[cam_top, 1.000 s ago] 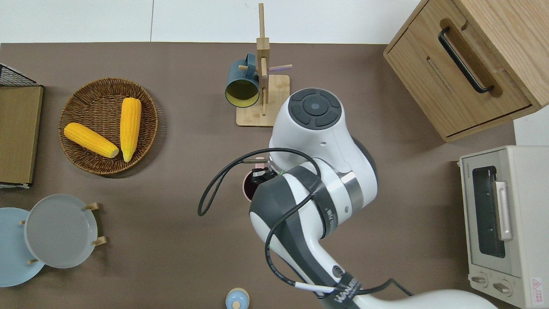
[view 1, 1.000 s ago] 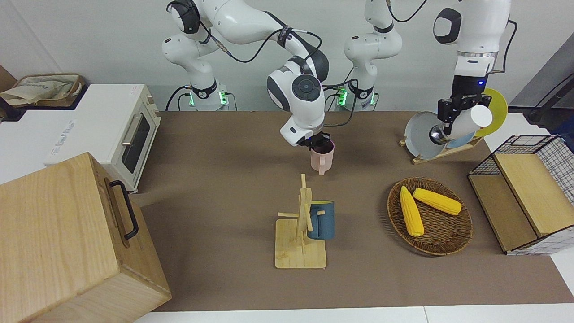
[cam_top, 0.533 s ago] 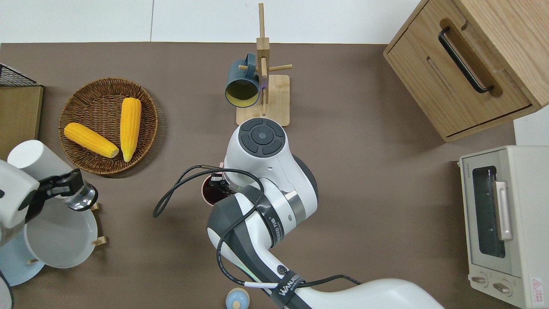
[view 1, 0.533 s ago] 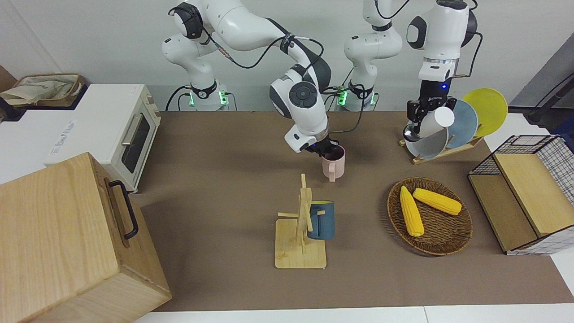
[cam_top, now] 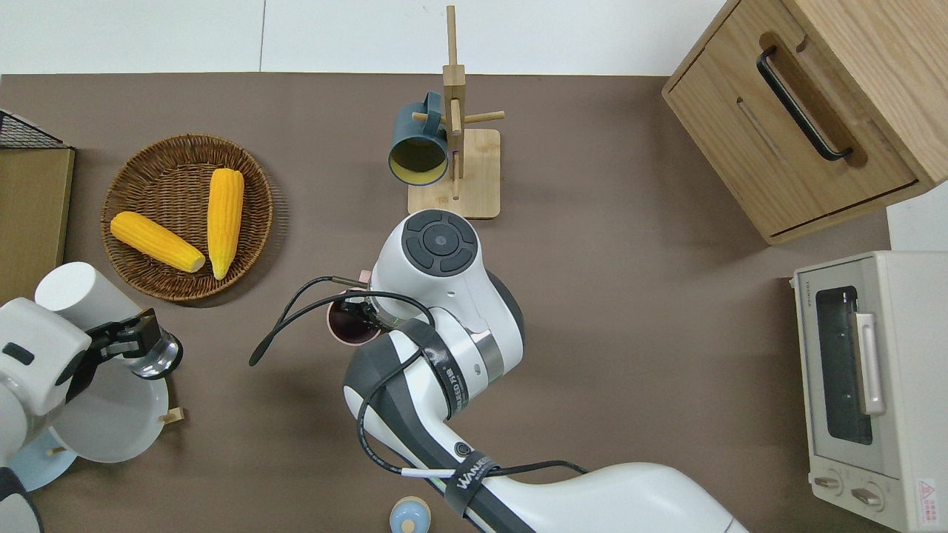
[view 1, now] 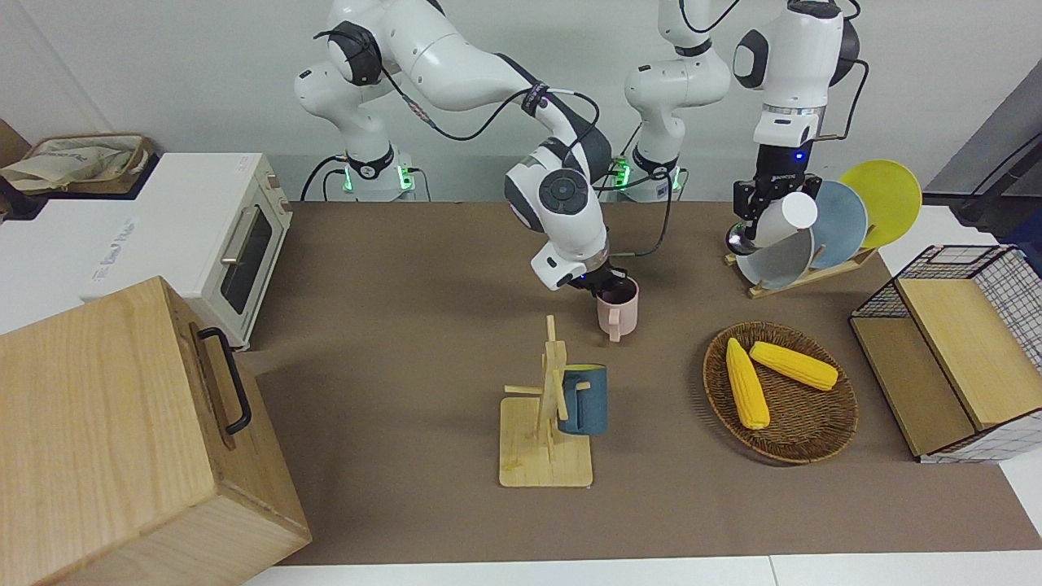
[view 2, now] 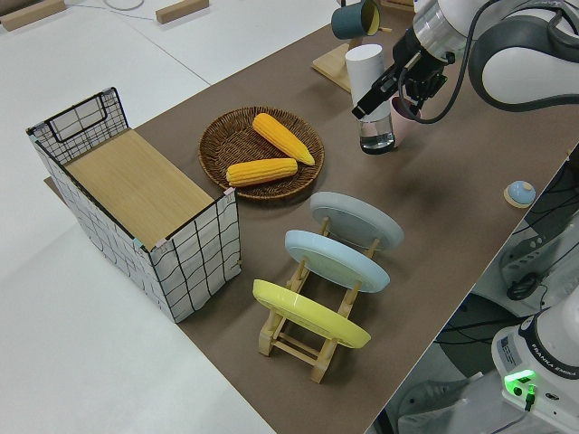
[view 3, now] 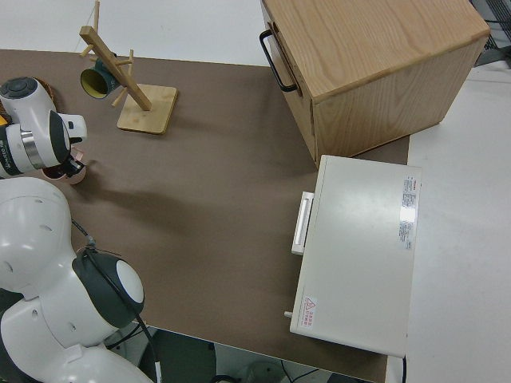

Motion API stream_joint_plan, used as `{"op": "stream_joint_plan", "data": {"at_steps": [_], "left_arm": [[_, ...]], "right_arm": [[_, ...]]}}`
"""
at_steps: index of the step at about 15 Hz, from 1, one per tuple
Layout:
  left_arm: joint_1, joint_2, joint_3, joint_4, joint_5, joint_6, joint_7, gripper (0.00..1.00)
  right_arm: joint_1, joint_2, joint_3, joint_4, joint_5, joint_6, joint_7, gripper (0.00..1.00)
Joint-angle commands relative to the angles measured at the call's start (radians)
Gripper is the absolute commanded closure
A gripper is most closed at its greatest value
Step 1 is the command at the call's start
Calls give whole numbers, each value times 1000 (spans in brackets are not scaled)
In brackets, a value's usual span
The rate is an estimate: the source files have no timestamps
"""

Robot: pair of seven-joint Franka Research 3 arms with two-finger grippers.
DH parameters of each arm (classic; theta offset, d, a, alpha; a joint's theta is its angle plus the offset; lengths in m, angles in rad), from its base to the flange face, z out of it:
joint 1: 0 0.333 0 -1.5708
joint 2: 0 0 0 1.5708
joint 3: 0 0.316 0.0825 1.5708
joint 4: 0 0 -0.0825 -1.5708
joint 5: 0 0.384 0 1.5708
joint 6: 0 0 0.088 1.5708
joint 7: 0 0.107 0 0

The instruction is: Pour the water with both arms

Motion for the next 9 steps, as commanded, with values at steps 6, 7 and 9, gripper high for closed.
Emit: {"op": "stream_joint_plan", "data": {"at_steps": [6,7,9], "left_arm": [[-28,-30,11,-26,-12,33,-13,1000],[-30,-30,11,-26,-14,33,-13,1000],[-30,-30,11,-26,-26,35,-16,1000]], "right_arm": [[11,6,-5,15,8,27,18,9],[10,-1,-8,15,3,19,18,9],[7,-36,-11,15,-11,-30,18,9]]}}
